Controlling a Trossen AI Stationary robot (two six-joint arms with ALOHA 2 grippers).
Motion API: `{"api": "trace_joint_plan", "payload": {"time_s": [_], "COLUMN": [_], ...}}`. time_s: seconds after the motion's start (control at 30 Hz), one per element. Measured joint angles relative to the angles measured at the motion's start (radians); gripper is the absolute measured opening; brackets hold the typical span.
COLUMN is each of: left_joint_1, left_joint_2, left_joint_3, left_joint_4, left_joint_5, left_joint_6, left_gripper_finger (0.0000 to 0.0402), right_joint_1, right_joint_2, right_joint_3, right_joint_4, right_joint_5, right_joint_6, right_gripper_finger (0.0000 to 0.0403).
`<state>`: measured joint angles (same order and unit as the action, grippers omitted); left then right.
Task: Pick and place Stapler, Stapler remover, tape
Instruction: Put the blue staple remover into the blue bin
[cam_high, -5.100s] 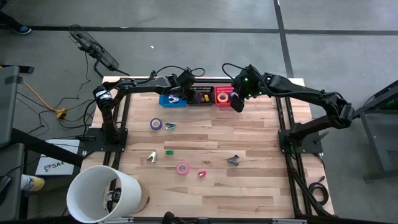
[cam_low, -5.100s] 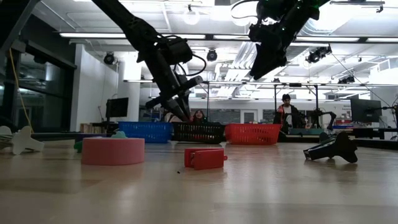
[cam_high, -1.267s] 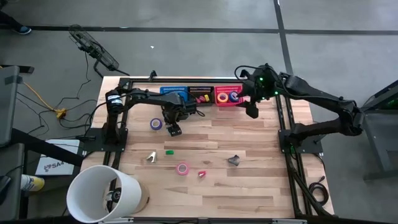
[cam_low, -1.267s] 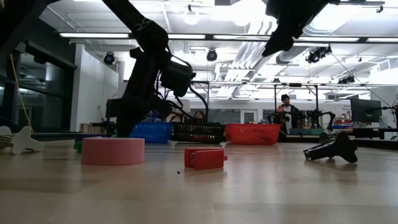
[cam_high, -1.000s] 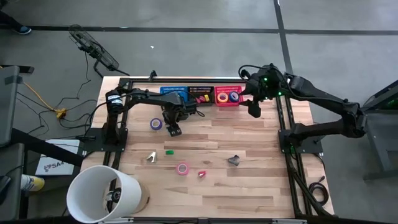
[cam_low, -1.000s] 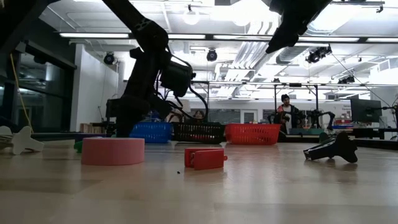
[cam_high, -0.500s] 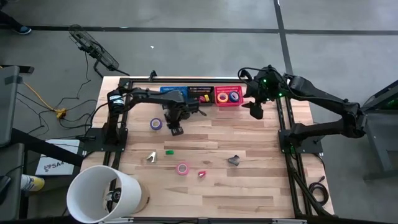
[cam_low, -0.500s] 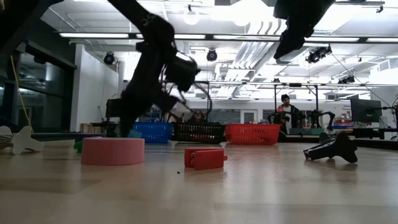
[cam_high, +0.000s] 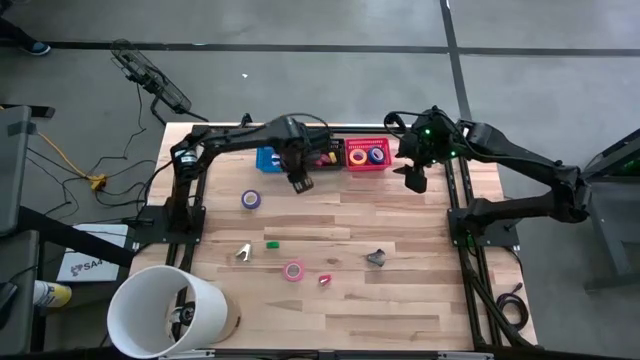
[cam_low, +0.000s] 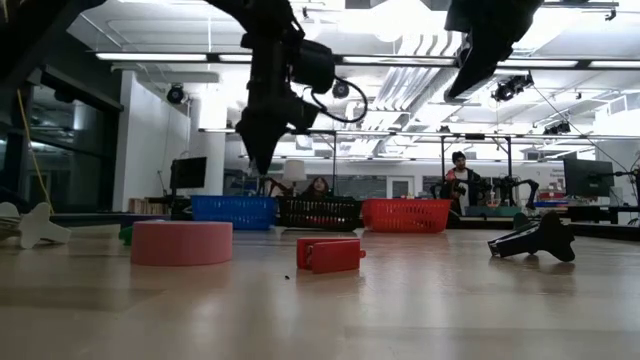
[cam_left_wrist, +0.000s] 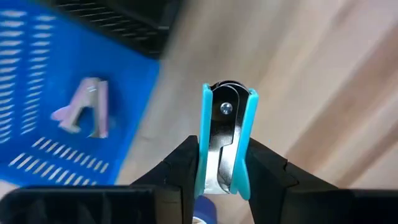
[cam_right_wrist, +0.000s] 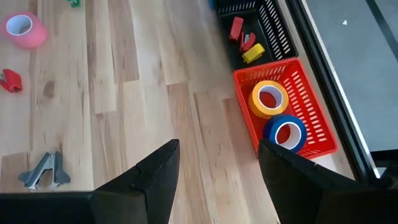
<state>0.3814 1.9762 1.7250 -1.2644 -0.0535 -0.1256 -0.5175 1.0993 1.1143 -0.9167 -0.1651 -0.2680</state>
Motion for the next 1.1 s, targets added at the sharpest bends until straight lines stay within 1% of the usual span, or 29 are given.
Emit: {"api": "trace_joint_plan", "payload": {"time_s": [0.13, 0.27, 0.47, 0.6, 0.73, 0.87, 1.1], "left_joint_1": [0.077, 0.150, 0.234, 0.260, 0.260, 0.260, 0.260], "left_joint_2": [0.000, 0.000, 0.001, 0.028, 0.077, 0.121, 0.136], "left_joint_3": [0.001, 0.001, 0.001, 0.001, 0.002, 0.002, 0.002], "left_joint_4": [0.011, 0.033, 0.072, 0.080, 0.090, 0.092, 0.087], "left_joint_5": [-0.010, -0.010, -0.009, -0.003, 0.020, 0.021, 0.013], "left_joint_6": [-0.063, -0.130, -0.198, -0.227, -0.246, -0.246, -0.246], "left_gripper_finger": [0.0101, 0.0102, 0.0103, 0.0103, 0.0103, 0.0103, 0.0103], "right_joint_1": [0.000, 0.000, 0.000, 0.000, 0.000, 0.000, 0.000], "right_joint_2": [-0.023, -0.045, -0.066, -0.069, -0.070, -0.070, -0.070], "right_joint_3": [0.000, 0.000, 0.000, 0.000, 0.000, 0.000, 0.000], "right_joint_4": [0.004, 0.009, 0.010, 0.012, 0.012, 0.017, 0.017], "right_joint_5": [0.015, 0.053, 0.065, 0.079, 0.088, 0.088, 0.088], "right_joint_6": [-0.002, -0.003, -0.002, 0.002, 0.003, 0.005, 0.021], "right_gripper_finger": [0.0209, 0.0209, 0.0209, 0.0209, 0.0209, 0.0209, 0.0208]}}
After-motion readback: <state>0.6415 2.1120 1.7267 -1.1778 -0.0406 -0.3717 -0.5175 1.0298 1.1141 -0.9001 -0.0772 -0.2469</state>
